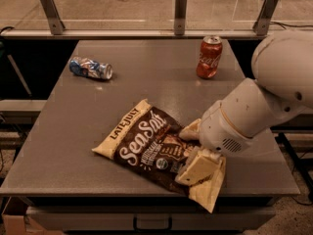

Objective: Pick brown chip bag

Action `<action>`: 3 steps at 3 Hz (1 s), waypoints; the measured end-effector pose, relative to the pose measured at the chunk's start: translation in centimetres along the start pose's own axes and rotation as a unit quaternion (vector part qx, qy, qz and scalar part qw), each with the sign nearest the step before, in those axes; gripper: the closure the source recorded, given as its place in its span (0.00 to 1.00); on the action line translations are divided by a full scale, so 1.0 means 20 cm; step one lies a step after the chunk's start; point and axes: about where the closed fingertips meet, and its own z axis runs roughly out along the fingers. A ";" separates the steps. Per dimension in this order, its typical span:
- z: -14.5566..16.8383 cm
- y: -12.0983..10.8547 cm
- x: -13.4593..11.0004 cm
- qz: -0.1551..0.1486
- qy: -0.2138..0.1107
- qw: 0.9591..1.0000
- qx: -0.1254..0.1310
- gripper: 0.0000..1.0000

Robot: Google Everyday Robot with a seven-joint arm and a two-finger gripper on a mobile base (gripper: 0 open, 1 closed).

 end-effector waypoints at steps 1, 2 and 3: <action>-0.01 0.00 0.00 0.000 0.000 1.000 0.000 0.86; -0.02 0.00 -0.01 0.000 0.000 1.000 0.000 1.00; -0.02 0.00 -0.01 0.000 0.000 1.000 0.000 1.00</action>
Offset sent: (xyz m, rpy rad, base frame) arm 0.0846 -0.0076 0.1083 0.2265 -0.1881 -0.0536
